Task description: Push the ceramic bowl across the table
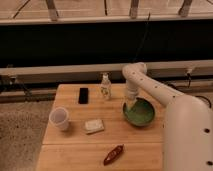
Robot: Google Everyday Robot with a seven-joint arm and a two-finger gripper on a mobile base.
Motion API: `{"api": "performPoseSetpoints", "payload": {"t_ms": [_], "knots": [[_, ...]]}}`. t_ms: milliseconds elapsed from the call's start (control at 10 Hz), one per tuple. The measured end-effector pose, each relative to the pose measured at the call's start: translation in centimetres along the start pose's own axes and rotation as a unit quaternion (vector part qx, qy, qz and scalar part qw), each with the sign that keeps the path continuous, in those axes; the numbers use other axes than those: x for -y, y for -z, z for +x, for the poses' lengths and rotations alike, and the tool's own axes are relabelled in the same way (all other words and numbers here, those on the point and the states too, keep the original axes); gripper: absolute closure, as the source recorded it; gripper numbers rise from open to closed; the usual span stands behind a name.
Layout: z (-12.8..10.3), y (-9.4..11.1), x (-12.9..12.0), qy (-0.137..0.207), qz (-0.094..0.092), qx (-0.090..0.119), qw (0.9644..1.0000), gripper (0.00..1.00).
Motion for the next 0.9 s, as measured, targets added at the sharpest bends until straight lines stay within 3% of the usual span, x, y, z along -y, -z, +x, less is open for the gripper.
{"api": "performPoseSetpoints", "payload": {"t_ms": [500,900], "knots": [[-4.2,-0.3,1.2,0.033,-0.008,-0.003,0.9994,0.99],[-6.4,-0.3,0.6,0.074,-0.018,-0.008,0.9970,0.99]]}}
